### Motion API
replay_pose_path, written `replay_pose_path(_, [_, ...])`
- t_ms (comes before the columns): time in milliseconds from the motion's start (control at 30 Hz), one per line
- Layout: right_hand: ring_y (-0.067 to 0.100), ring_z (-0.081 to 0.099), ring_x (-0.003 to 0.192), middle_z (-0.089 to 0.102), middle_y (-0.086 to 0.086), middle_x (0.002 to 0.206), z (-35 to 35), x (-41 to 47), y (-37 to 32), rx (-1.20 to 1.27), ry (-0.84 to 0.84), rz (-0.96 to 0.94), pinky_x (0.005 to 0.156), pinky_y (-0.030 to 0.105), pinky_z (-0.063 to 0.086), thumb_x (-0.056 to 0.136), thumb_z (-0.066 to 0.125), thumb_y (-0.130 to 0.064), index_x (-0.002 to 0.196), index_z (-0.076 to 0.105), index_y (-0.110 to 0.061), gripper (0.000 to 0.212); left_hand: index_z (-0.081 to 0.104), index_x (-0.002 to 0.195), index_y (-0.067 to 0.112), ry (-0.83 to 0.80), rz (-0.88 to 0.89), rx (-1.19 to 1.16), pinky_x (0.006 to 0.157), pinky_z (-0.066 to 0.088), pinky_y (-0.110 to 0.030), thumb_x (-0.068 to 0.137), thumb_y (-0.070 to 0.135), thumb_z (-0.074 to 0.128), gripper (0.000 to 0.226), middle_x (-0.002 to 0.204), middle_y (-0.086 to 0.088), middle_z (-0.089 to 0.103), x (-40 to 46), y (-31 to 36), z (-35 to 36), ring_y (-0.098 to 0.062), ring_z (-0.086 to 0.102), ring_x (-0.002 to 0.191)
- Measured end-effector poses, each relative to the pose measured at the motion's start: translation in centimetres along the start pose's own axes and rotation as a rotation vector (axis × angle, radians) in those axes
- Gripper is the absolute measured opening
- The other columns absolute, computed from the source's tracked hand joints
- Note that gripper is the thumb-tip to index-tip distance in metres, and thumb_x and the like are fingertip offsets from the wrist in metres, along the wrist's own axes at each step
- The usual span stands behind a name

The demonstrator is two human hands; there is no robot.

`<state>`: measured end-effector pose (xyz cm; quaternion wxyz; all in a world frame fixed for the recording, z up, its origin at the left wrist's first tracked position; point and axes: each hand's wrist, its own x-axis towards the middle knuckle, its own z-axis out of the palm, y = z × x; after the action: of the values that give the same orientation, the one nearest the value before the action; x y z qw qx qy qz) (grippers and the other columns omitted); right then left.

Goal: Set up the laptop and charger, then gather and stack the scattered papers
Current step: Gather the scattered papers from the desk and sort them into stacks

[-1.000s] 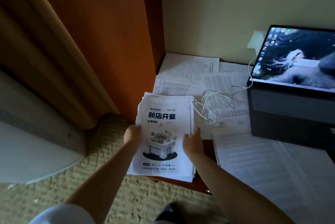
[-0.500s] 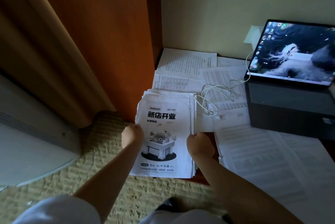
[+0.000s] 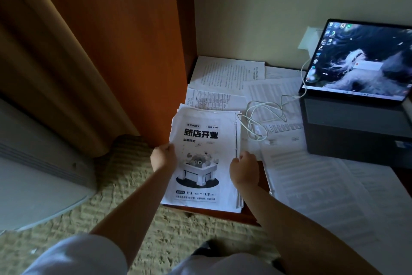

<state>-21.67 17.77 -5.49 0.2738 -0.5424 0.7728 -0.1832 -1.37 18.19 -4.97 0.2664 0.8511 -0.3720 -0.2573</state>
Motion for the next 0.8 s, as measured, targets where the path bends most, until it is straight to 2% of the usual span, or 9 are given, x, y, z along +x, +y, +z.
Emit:
replay_pose_path(100, [0.029,0.058,0.099,0.057,0.014,0.112,0.2,-0.4,0.0,-0.044,0.057,-0.042,0.08,0.036,0.053,0.09,0.052,-0.015,0.112,0.058,-0.002,0.026,0.07,0.095,0.004,0.086,0.097,0.094,0.069,0.048,-0.03,0.099,0.018,0.041,0.032,0.095,-0.015,0.064,0.3,-0.5,0.2,-0.027,0.057,0.086])
replay_pose_path(167, [0.029,0.058,0.097,0.059,0.014,0.11,0.2,-0.3,-0.2,-0.052,0.111,-0.082,0.079,0.037,0.054,0.09,0.055,-0.016,0.11,0.059,-0.002,0.025,0.069,0.103,-0.001,0.216,0.21,0.085,0.074,0.05,-0.033,0.099,0.016,0.043,0.031,0.102,-0.017,0.063,0.1,-0.6,0.1,-0.026,0.058,0.09])
replay_pose_path(233, [0.028,0.057,0.098,0.061,0.014,0.108,0.2,0.1,-0.4,-0.018,0.136,-0.129,0.08,0.036,0.053,0.09,0.055,-0.016,0.108,0.061,-0.002,0.023,0.069,0.097,-0.003,0.267,0.36,0.03,0.066,0.049,-0.03,0.098,0.01,0.047,0.026,0.092,-0.014,0.065,-0.4,-0.1,-0.1,-0.02,0.058,0.078])
replay_pose_path(300, [0.028,0.056,0.102,0.061,0.015,0.11,0.3,0.7,-0.7,0.031,0.125,-0.17,0.084,0.035,0.05,0.092,0.054,-0.017,0.111,0.06,-0.002,0.025,0.068,0.09,0.0,0.224,0.395,-0.053,0.056,0.047,-0.027,0.097,0.008,0.047,0.023,0.076,-0.007,0.062,-0.4,0.7,-0.1,-0.011,0.051,0.061])
replay_pose_path(400, [0.028,0.054,0.114,0.059,0.014,0.122,0.2,1.5,-1.3,0.146,0.052,-0.134,0.095,0.038,0.047,0.095,0.052,-0.024,0.126,0.053,-0.003,0.037,0.066,0.094,0.005,0.093,0.144,-0.279,0.059,0.044,-0.024,0.098,0.015,0.047,0.022,0.078,-0.003,0.061,0.4,1.3,-0.1,-0.017,0.054,0.069])
replay_pose_path(467, [0.027,0.056,0.113,0.061,0.012,0.12,0.2,2.1,-1.6,0.215,0.006,-0.07,0.094,0.039,0.047,0.095,0.053,-0.028,0.127,0.051,-0.003,0.04,0.065,0.09,0.009,-0.028,-0.045,-0.416,0.06,0.046,-0.025,0.097,0.018,0.047,0.021,0.077,-0.003,0.058,0.9,1.2,0.0,-0.02,0.053,0.073])
replay_pose_path(600, [0.028,0.056,0.109,0.061,0.012,0.114,0.1,2.4,-1.8,0.187,0.059,-0.102,0.091,0.038,0.047,0.091,0.059,-0.027,0.129,0.05,-0.003,0.045,0.064,0.087,0.013,-0.216,-0.302,-0.553,0.08,0.051,-0.04,0.092,0.012,0.05,0.015,0.084,-0.009,0.061,1.6,1.1,0.0,-0.03,0.057,0.084])
replay_pose_path(700, [0.028,0.052,0.113,0.059,0.012,0.119,0.3,2.2,-2.2,0.123,0.077,-0.231,0.093,0.04,0.046,0.09,0.06,-0.023,0.126,0.054,-0.005,0.041,0.063,0.085,0.009,-0.284,-0.389,-0.649,0.08,0.051,-0.044,0.086,0.007,0.055,0.008,0.084,-0.014,0.061,1.6,1.5,-0.5,-0.032,0.057,0.083])
replay_pose_path(800, [0.023,0.055,0.112,0.062,0.008,0.116,0.6,1.7,-3.3,0.225,-0.11,-0.311,0.092,0.032,0.047,0.091,0.057,-0.016,0.116,0.061,-0.007,0.027,0.063,0.091,0.001,-0.449,-0.323,-0.646,0.084,0.053,-0.052,0.081,-0.004,0.056,0.013,0.099,-0.024,0.065,1.4,1.7,-1.1,-0.038,0.062,0.087])
